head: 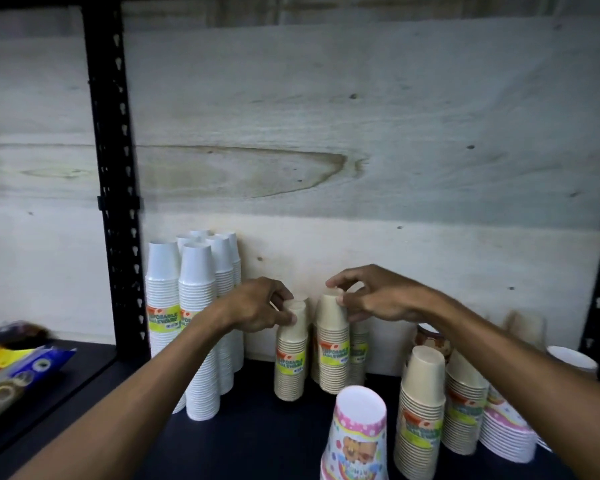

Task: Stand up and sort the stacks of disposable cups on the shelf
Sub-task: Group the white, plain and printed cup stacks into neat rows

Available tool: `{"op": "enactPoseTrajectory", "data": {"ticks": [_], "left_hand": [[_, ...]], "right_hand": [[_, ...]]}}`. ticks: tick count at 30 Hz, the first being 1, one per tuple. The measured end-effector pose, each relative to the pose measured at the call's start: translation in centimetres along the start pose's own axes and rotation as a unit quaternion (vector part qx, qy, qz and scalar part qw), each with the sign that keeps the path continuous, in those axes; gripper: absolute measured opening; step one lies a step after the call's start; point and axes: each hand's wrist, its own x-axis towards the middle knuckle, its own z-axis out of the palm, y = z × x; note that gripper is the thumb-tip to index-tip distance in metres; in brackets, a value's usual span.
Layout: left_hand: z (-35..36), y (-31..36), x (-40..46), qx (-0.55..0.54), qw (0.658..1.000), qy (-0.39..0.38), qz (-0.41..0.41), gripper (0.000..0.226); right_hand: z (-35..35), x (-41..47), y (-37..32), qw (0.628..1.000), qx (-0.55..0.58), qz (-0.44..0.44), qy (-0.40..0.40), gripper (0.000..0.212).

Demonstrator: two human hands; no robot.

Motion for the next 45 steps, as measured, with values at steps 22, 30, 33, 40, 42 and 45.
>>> {"op": "enactPoseTrajectory", "data": {"ticks": [22,30,33,40,42,45], "left_hand": [[2.7,-1.7,0.2,0.034,0.997,0.065,0.013,0.047],[2.9,-2.2,0.3,0.038,0.995,0.084,0.023,0.046],[3.0,-2.2,0.3,0.028,0.996,0.083,0.014,0.049],[2.8,-1.9,0.4,0.039,0.997,0.060,-0.004,0.060],[2.3,-1.5,0.2,0.048,0.997,0.066,-0.011,0.069],[1.4,0.4,0.1,0.062,0.991,0.115,0.006,0.069]], "right_hand": [[2.9,0.2,1.1,0.988,-0.155,0.004,0.029,0.036],[3.3,0.5,1.5,0.986,-0.159,0.002,0.045,0.035],[3.4,0.5,1.5,0.988,-0.149,0.002,0.042,0.036],[2.7,-0.2,1.3,0.985,-0.174,0.011,0.020,0.048],[1.6,-0.7,1.1,0.983,-0.181,0.010,0.023,0.051],[-1.0,-2.2,0.7,0.978,-0.205,0.012,0.041,0.043]]}}
